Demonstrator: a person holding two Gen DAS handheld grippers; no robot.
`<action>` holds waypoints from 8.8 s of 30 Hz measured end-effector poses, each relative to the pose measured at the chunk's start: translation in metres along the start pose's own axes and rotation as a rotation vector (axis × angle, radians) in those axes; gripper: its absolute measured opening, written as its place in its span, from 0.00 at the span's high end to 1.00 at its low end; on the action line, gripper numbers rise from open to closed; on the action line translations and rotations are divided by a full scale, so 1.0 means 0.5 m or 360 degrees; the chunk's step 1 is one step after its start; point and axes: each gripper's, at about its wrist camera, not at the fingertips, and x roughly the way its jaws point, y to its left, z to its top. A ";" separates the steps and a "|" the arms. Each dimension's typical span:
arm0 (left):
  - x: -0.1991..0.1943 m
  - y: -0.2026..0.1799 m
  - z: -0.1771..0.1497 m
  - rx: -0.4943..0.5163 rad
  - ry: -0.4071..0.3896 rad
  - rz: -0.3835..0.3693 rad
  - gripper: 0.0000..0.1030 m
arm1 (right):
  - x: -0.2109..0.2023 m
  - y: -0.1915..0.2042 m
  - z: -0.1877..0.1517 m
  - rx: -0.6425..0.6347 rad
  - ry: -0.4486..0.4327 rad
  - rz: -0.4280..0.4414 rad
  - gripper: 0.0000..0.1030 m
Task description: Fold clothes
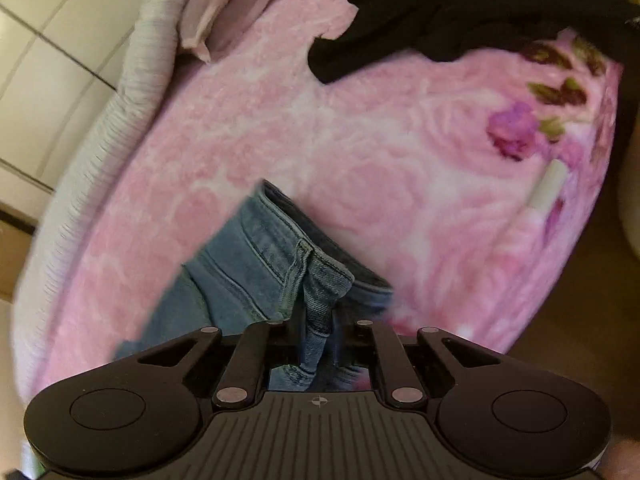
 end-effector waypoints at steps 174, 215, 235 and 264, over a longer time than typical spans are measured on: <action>-0.340 0.415 -0.229 -0.0723 -0.0838 0.0520 0.66 | 0.106 0.431 -0.327 -0.1138 0.0096 0.0156 0.46; -0.463 0.517 -0.403 -0.0722 -0.1234 0.0585 0.64 | 0.046 0.576 -0.476 -0.2037 -0.0639 0.0591 0.46; -0.448 0.758 -0.342 -0.1388 -0.1523 0.0024 0.66 | 0.052 0.408 -0.487 -0.0916 -0.0062 0.0605 0.45; -0.388 0.758 -0.383 -0.1498 -0.1878 -0.0159 0.74 | 0.099 0.331 -0.426 -0.0684 -0.0050 0.0393 0.45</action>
